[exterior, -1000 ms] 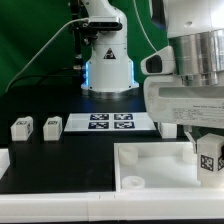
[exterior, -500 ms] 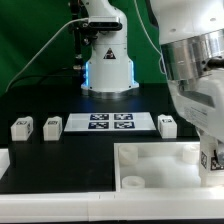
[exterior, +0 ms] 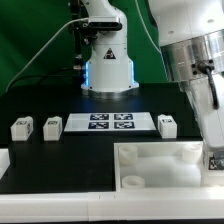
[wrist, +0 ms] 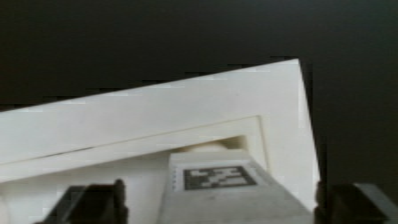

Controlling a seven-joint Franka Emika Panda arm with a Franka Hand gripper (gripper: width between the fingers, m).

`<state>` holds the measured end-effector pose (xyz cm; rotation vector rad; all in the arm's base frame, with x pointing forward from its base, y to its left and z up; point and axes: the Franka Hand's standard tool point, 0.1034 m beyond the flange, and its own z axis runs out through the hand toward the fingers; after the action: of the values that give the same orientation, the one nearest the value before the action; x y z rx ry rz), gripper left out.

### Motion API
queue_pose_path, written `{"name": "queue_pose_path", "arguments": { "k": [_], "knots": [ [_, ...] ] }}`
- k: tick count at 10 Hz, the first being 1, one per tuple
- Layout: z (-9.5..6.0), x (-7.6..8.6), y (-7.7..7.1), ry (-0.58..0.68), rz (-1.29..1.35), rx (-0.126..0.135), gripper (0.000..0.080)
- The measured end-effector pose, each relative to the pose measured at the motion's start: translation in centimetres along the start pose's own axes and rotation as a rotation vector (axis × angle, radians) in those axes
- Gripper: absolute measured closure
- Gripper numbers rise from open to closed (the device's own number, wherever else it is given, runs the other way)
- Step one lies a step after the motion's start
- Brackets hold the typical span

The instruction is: Assemble one leg

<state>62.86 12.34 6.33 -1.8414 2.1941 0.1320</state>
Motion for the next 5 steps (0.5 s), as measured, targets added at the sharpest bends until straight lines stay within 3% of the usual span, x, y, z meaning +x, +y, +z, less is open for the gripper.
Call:
{"name": "queue_pose_path", "arguments": {
  "k": [1,3,5],
  "knots": [
    [0.00,0.00,0.00,0.000,-0.004,0.000,0.0176],
    [0.19,0.23,0.42,0.006,-0.173,-0.009,0.0158],
    [0.31,0.28,0.83,0.029,-0.495,-0.045,0.0151]
  ]
}}
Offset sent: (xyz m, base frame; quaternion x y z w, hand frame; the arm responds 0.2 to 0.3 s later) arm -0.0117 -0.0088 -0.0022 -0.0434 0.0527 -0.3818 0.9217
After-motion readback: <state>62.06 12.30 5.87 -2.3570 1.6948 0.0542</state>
